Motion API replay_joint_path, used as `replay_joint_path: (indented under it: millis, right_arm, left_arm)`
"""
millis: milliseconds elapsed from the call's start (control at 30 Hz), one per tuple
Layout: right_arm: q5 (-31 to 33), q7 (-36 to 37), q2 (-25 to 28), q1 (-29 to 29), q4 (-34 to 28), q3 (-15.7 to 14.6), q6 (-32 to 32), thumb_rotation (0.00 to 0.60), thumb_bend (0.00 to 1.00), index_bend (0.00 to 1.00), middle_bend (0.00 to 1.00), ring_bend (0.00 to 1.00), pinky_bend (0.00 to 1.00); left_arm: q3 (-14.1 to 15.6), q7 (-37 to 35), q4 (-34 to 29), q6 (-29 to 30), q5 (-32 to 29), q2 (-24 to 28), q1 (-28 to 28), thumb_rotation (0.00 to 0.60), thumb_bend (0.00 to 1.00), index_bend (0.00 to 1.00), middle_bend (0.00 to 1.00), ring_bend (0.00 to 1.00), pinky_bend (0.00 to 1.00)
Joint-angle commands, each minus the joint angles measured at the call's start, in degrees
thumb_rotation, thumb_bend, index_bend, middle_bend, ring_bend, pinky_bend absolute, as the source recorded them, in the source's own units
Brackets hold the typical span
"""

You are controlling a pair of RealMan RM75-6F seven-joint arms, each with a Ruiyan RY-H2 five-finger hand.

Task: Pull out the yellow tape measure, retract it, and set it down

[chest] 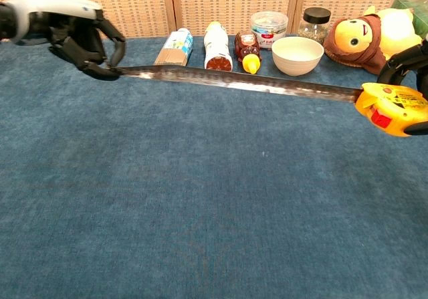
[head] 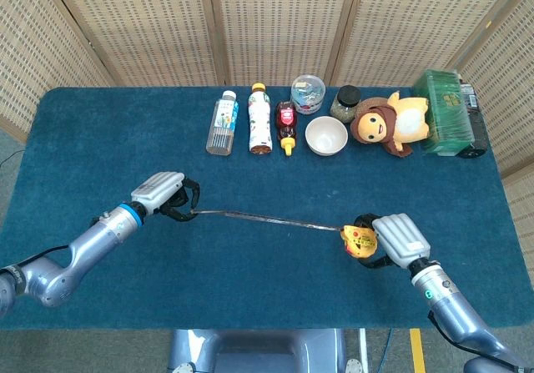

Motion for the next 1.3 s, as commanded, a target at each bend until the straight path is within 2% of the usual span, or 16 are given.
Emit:
replay_joint_path:
  millis: [33, 300, 533, 1033, 1300]
  right_arm:
    - [-0.3, 0.4, 0.2, -0.3, 0.3, -0.1, 0.1, 0.503, 0.24, 0.52, 0.54, 0.54, 0.53]
    - [-0.9, 1.0, 1.0, -1.2, 0.5, -0.1, 0.3, 0.502, 0.24, 0.52, 0.54, 0.54, 0.53]
    - [-1.2, 1.0, 1.2, -1.5, 0.1, 0.0, 0.3, 0.503, 0.24, 0.52, 0.54, 0.54, 0.53]
    - [-1.8, 0.8, 0.7, -1.8, -0.1, 0.3, 0.1, 0.505, 0.24, 0.52, 0.54, 0.54, 0.53]
    - [-1.4, 0.3, 0.0, -1.3, -0.5, 0.8, -0.4, 0.502, 0.24, 0.52, 0.54, 0.54, 0.53]
  left_arm:
    - [0.8, -0.7, 0.4, 0.2, 0.5, 1.5, 1.4, 0.6, 0.34, 0.68, 1.0, 1.0, 0.99]
    - [1.9, -2.2, 1.5, 0.6, 0.9, 4.3, 4.4, 0.6, 0.34, 0.68, 1.0, 1.0, 0.99]
    - [1.5, -3.2, 1.6, 0.5, 1.5, 4.9, 5.4, 0.6, 0.34, 0.68, 1.0, 1.0, 0.99]
    - [0.1, -1.8, 0.3, -0.4, 1.9, 2.2, 4.3, 0.6, 0.34, 0.68, 1.0, 1.0, 0.99]
    - [-1.7, 1.4, -0.7, 0.6, -0.6, -1.4, 2.4, 0.6, 0.34, 0.68, 1.0, 1.0, 0.99]
